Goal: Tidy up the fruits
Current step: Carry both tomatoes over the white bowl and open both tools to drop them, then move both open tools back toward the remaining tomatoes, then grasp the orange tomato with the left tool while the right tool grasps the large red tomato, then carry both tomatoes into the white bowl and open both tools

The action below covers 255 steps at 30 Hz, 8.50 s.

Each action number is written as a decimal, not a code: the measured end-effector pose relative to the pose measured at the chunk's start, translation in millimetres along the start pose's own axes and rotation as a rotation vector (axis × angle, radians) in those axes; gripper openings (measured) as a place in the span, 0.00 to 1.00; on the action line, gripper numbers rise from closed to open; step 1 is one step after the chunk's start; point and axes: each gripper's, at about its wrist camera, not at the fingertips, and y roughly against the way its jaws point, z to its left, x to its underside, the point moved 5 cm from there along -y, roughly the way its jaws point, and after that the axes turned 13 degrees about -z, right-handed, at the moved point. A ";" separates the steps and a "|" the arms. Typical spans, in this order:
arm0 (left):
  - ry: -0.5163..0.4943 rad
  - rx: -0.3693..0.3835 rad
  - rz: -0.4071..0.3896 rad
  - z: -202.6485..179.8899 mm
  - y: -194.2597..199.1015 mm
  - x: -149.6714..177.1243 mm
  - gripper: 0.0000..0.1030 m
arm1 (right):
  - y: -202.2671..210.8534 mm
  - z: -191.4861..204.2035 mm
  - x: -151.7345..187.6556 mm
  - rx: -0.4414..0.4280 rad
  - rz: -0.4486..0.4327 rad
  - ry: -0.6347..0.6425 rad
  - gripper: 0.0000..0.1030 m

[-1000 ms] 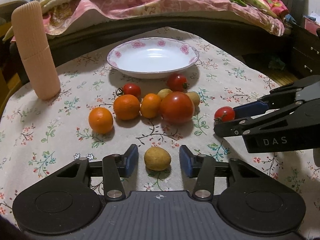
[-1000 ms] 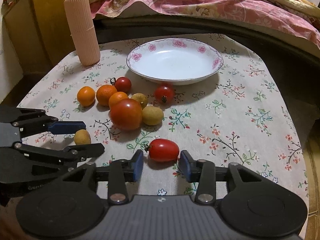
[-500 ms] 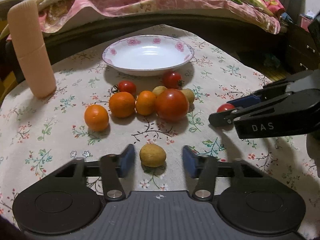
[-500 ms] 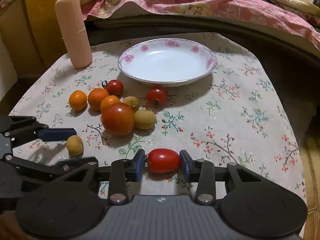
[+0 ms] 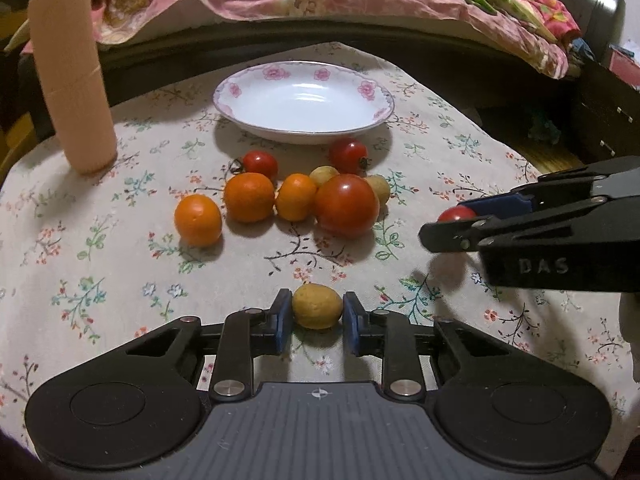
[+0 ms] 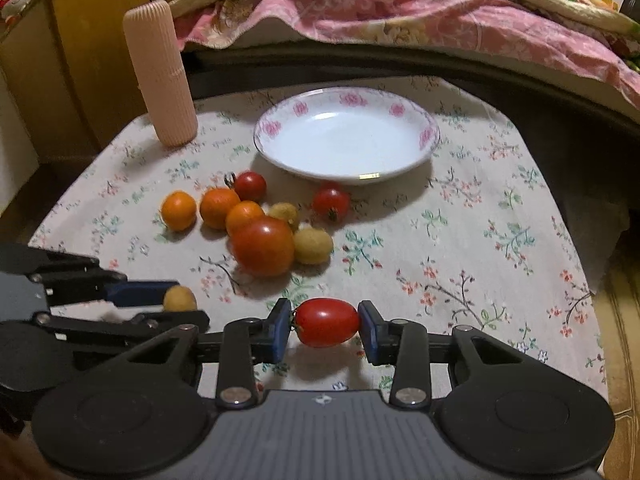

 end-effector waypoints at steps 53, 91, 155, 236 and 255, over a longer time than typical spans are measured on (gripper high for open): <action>-0.101 -0.071 -0.109 23.9 -88.6 -105.7 0.34 | -107.3 -31.0 -80.6 0.114 -0.098 0.019 0.39; -0.164 -0.144 -0.146 11.6 -30.5 -113.7 0.61 | -41.4 -22.6 -87.3 0.111 -0.186 -0.035 0.42; -0.083 -0.086 0.010 55.0 -27.7 -43.5 0.62 | -45.3 24.5 -8.5 -0.081 0.050 -0.078 0.41; -0.190 0.069 0.092 2.0 3.7 1.5 0.42 | -17.6 26.7 11.2 -0.149 0.082 0.025 0.43; -0.138 0.066 0.057 5.8 2.5 -23.7 0.38 | -14.5 21.0 -5.9 -0.108 0.055 -0.004 0.42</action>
